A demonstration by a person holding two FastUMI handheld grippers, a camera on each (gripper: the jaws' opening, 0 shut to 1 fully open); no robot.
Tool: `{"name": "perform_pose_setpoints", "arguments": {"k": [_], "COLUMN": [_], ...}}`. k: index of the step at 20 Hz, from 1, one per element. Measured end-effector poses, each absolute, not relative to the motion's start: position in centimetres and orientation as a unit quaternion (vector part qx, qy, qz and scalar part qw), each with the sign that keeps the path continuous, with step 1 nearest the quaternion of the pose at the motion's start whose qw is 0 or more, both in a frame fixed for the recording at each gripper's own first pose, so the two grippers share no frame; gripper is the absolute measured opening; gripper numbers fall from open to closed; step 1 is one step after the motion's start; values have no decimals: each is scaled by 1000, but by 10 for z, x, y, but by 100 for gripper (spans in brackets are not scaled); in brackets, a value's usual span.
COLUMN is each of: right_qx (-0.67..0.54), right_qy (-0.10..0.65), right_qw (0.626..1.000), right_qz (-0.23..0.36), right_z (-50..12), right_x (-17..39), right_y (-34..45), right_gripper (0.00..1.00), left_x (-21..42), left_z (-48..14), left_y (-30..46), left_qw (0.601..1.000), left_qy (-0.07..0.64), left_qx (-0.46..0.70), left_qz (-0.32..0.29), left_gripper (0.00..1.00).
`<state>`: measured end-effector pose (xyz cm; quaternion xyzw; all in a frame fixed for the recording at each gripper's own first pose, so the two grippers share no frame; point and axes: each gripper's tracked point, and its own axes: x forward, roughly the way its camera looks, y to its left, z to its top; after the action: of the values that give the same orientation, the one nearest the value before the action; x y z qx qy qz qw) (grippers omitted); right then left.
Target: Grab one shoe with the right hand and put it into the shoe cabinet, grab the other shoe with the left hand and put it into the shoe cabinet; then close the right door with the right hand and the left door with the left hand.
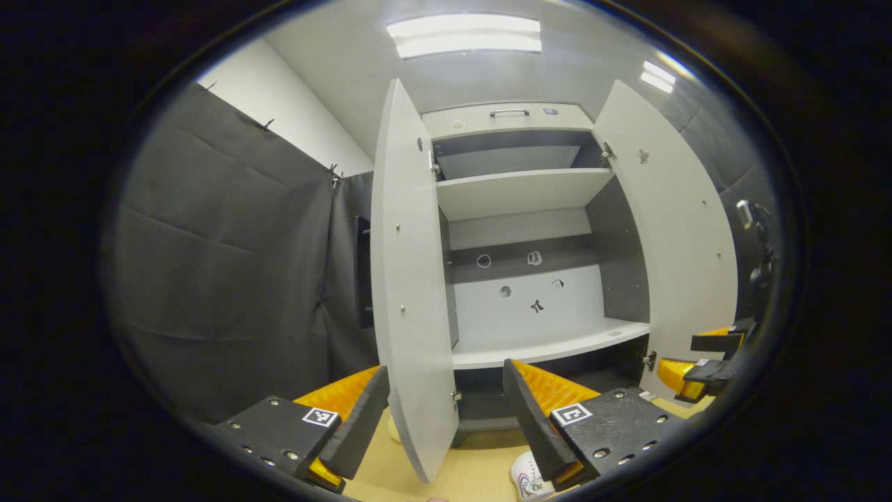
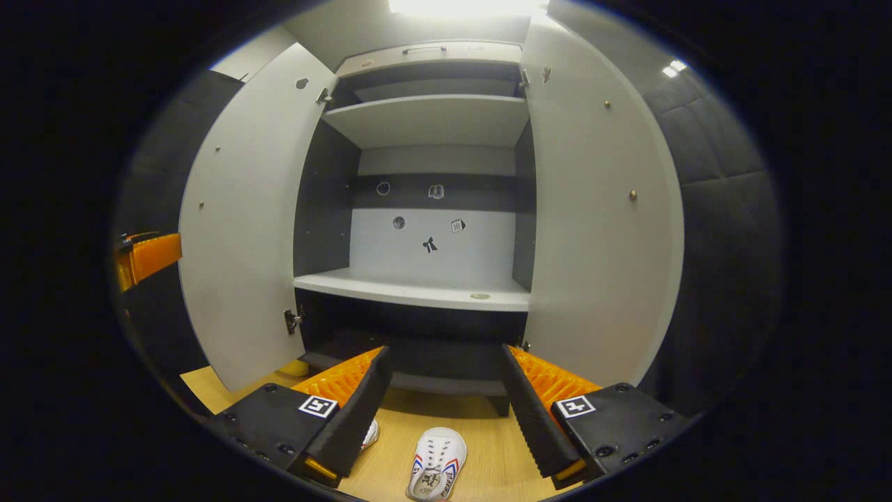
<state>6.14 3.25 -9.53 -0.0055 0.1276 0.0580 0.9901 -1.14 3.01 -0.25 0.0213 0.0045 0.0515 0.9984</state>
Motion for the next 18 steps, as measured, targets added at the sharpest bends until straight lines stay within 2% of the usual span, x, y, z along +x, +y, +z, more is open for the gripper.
{"name": "perform_pose_setpoints", "arguments": {"k": [7,18], "right_qx": [-10,-9], "right_qy": [234,387], "right_qw": [969,914], "right_qz": [77,122], "right_z": [-181,-298], "right_x": [69,47], "right_y": [44,73], "right_gripper": [98,98], "left_x": [-27,-50], "left_z": [-7,-20], "left_y": [53,82], "left_qw": [996,990], "left_qy": [14,40], "left_qx": [32,42], "left_qz": [83,125], "left_gripper": [94,94]}}
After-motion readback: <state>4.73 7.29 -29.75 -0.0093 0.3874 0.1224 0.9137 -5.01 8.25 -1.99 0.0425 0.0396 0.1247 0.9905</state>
